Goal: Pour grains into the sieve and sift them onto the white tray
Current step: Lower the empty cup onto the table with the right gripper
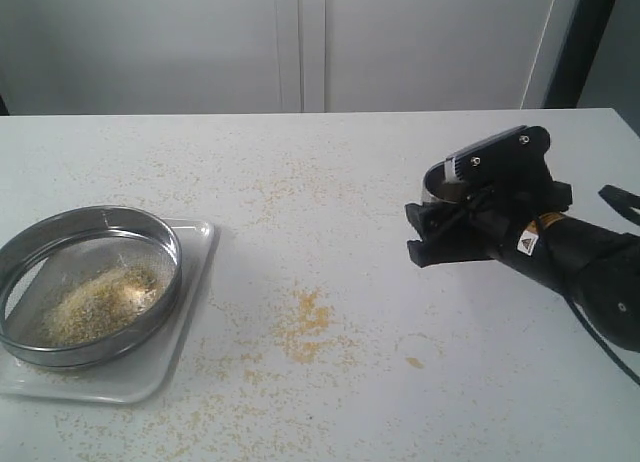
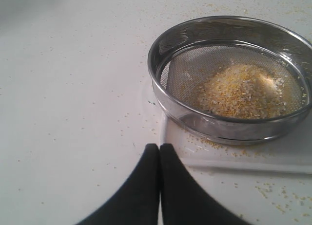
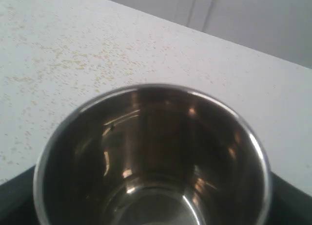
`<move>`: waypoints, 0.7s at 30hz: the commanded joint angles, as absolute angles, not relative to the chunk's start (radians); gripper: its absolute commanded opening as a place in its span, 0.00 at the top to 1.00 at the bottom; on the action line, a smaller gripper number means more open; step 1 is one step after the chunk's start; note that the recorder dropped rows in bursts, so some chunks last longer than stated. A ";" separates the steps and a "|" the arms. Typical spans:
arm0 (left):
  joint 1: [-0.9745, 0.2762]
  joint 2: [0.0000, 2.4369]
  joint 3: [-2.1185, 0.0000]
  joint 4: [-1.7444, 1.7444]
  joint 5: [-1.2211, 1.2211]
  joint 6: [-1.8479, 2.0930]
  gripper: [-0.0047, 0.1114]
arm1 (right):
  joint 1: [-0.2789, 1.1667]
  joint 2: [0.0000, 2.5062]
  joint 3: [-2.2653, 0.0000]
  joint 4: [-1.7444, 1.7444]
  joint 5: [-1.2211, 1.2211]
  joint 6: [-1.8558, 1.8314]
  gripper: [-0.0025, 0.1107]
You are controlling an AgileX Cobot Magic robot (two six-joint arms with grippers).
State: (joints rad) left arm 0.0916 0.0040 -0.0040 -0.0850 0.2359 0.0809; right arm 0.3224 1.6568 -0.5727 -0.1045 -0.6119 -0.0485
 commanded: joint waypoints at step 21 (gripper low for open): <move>0.087 0.000 0.000 -0.088 0.233 0.080 0.96 | 0.314 1.942 -0.568 0.159 -0.876 -0.135 0.98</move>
State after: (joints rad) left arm 0.0916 0.0040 -0.0040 -0.0850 0.2359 0.0809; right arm 0.3206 1.9274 -0.5727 0.1534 -0.8474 -0.1228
